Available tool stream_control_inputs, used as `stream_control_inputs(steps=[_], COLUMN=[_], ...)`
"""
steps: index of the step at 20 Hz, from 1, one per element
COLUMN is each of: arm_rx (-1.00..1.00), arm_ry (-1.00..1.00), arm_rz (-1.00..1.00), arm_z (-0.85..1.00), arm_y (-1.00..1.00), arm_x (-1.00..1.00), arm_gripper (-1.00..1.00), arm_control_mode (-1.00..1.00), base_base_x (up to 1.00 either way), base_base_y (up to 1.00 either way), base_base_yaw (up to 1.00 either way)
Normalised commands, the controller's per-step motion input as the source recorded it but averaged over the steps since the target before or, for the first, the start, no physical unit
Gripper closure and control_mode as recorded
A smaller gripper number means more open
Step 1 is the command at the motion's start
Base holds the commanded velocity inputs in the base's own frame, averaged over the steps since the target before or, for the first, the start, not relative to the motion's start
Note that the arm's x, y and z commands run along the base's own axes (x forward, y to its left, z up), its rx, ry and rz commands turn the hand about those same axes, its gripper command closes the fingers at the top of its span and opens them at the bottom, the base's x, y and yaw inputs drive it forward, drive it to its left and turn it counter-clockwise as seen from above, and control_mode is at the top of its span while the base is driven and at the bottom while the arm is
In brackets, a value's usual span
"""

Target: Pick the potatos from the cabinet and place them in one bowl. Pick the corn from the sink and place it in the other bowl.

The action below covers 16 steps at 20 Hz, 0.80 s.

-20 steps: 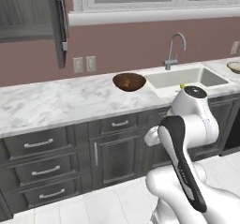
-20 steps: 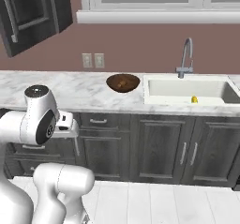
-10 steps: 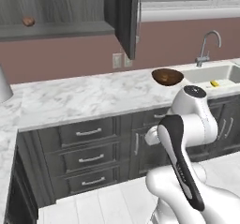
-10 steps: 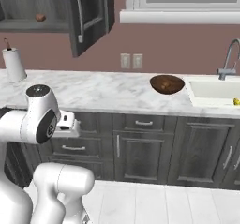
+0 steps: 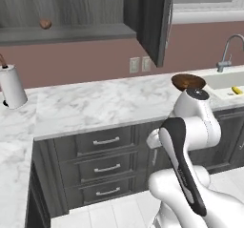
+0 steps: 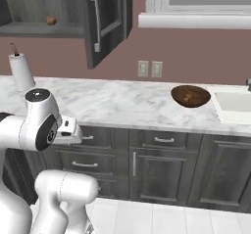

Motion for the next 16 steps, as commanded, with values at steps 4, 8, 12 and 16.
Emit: stream_control_inputs(steps=[4, 8, 12, 16], arm_rx=[0.00, 0.00, 0.00, 0.00], arm_ry=[0.00, 0.00, 0.00, 0.00], arm_rz=[0.00, 0.00, 0.00, 0.00], arm_z=[0.00, 0.00, 0.00, 0.00], arm_y=[0.00, 0.00, 0.00, 0.00], arm_x=[0.00, 0.00, 0.00, 0.00], arm_gripper=[-1.00, -1.00, -1.00, -1.00], arm_control_mode=[1.00, 1.00, 1.00, 1.00], base_base_x=[0.62, 0.00, 0.05, 0.64], base_base_y=[0.46, 0.94, 0.77, 0.12], base_base_yaw=[-0.13, 0.00, 0.02, 0.00])
